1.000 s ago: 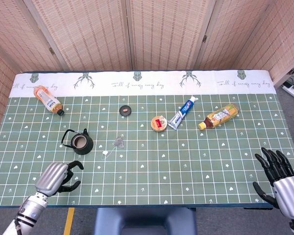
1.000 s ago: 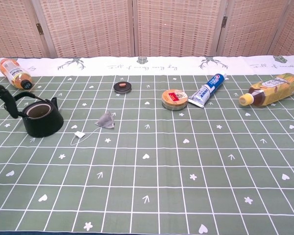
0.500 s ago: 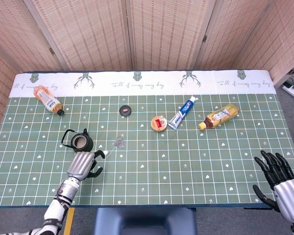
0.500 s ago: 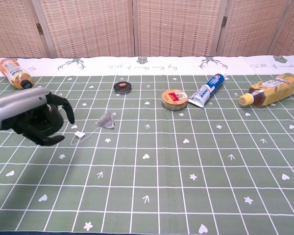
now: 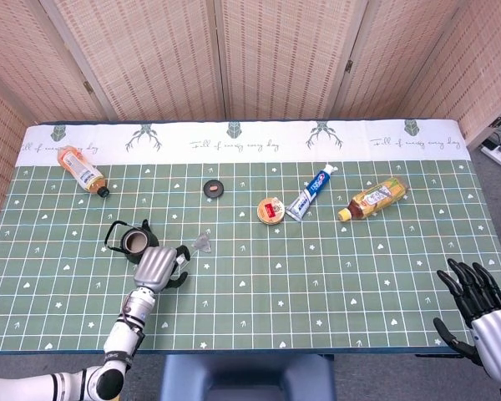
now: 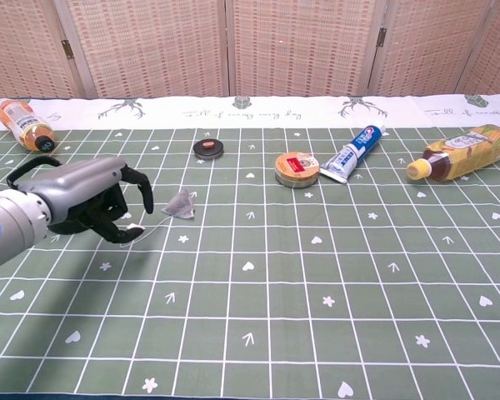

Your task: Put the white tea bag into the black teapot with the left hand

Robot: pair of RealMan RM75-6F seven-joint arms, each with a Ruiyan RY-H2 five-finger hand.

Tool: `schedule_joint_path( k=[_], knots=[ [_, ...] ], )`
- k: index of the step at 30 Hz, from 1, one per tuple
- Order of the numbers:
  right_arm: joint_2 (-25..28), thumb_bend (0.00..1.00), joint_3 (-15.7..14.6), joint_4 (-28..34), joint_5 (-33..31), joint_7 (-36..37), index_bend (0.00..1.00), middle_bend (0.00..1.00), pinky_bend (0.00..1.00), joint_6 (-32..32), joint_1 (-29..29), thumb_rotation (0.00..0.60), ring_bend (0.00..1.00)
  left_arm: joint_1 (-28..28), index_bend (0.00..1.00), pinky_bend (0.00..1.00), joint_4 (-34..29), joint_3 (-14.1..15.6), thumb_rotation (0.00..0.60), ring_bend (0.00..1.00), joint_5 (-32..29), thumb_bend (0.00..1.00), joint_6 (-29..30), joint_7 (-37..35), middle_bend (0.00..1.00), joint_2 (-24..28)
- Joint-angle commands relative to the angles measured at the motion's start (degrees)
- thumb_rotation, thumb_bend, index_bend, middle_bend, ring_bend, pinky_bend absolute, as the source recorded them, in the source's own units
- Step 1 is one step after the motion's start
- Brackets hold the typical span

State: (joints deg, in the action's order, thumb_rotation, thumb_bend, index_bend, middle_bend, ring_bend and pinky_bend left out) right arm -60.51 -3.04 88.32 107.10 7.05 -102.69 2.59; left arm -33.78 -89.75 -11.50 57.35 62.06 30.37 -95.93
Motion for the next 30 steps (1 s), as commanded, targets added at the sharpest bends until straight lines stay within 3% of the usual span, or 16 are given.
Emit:
schedule_joint_path(
  k=[1,30],
  knots=[
    [0.13,0.36,-0.06,-0.09,-0.04,0.29,0.00,0.00,0.00,0.18,-0.12,0.600,0.00,-1.11,0.46,1.00,3.06,0.07,0.600,1.00,-0.54,0.40,-1.29,-1.16,1.00,-1.46],
    [0.47,0.37,0.17,0.01,-1.14,1.26,0.00,0.00,0.00,0.35,-0.14,0.600,0.00,-4.67,0.48,1.00,11.35,0.06,0.600,1.00,-7.66,0.40,-4.88,-0.23,1.00,-3.23]
  ],
)
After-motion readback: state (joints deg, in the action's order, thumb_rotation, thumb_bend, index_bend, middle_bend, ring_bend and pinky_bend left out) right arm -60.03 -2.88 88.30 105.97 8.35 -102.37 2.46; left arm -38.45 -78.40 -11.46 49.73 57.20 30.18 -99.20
